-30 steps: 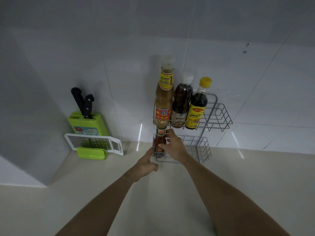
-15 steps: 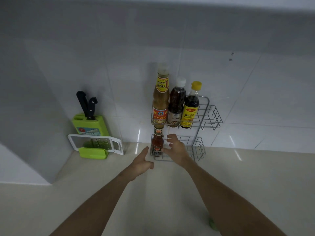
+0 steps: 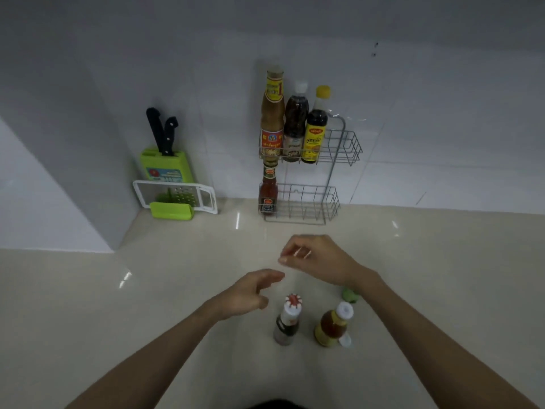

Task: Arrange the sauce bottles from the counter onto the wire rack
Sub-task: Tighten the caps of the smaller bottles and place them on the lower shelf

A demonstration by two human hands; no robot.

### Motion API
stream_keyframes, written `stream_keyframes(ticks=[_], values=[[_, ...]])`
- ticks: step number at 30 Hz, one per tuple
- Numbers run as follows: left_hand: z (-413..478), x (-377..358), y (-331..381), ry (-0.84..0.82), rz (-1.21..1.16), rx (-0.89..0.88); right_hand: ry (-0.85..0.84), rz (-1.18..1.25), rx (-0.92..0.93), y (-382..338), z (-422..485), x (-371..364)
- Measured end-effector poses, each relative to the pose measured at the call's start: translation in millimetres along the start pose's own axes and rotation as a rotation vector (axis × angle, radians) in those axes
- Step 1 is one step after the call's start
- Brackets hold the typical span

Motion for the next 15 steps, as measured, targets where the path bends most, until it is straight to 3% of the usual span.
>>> stream_keyframes(ticks=[2, 4, 10, 15], values=[[-8.2, -27.1, -15.4, -0.080, 0.089, -0.023, -0.149, -0.116, 0.011, -5.9, -23.2, -15.1], [-14.6, -50.1, -20.7, -0.049, 0.151, -0.032, -0.241, -0.259, 0.009, -5.2, -39.9, -28.6], [-23.9, -77.3, -6.5, 0.142, -0.051, -0.186, -0.209, -0.280, 0.095, -9.5, -49.6, -38.6], [-32.3, -64.5, 11.9, 0.285, -0.250, -0.161, -0.163, -0.143, 0.141, -24.3, -42.4, -10.8]])
Point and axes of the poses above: each hand's wrist, its own z-axis towards the middle knuckle, its own x-axis out of the back of the hand, y = z × x, the point moved 5 cm from there along z, towards the middle knuckle, and after that the axes turned 3 degrees about x, right-handed, at the moved point
